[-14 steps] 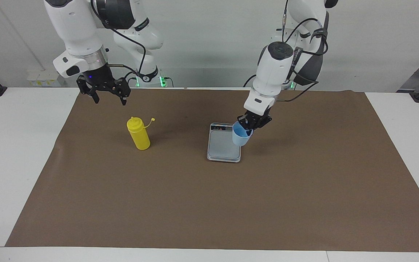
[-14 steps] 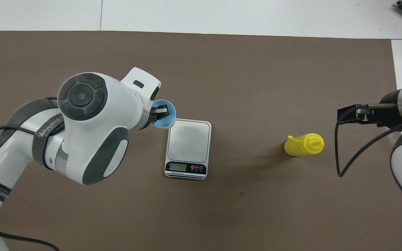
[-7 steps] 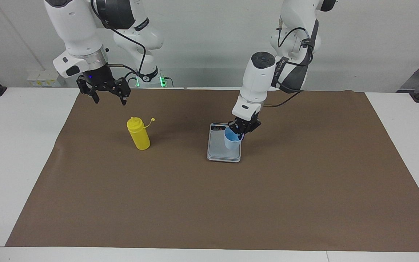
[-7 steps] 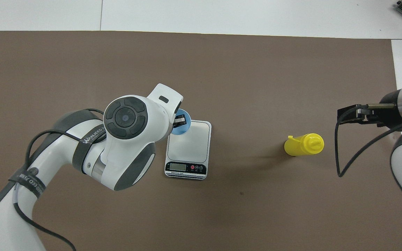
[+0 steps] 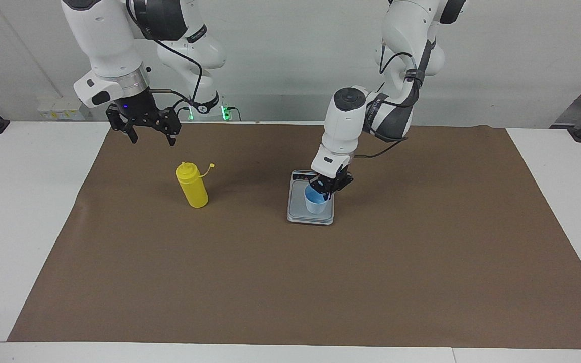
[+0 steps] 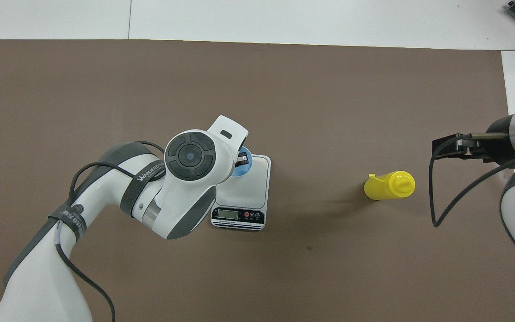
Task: Pour seasoning into cup on scale with both arms
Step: 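Open the left gripper and withdraw it from the cup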
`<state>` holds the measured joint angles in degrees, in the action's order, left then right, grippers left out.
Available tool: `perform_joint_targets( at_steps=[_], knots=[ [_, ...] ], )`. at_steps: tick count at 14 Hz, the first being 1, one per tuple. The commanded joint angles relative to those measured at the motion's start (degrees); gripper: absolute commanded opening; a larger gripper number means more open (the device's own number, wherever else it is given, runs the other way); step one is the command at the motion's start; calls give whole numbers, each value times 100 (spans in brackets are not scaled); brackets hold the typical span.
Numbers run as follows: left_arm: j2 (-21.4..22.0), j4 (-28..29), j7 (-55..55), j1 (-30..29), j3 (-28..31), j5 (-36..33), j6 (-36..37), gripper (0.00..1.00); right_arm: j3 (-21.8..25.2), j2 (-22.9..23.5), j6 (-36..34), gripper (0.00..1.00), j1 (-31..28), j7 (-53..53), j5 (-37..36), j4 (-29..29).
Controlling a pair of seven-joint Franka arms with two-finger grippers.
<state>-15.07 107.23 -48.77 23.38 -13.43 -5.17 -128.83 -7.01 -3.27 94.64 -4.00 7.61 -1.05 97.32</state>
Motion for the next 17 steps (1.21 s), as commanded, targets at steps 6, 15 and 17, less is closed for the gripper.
perform_joint_targets(
  at_steps=[6,15,17],
  knots=[
    [22,123,-97,70,112,-195,-213,100,-11,-113,72,100,-100,-102,-27,120],
    [1005,-291,1351,-763,147,-152,1157,100,-11,-104,203,100,-284,151,-9,129],
    [1269,-282,1957,-1097,147,-21,1404,100,-2,-78,257,100,-381,949,78,146]
  ],
)
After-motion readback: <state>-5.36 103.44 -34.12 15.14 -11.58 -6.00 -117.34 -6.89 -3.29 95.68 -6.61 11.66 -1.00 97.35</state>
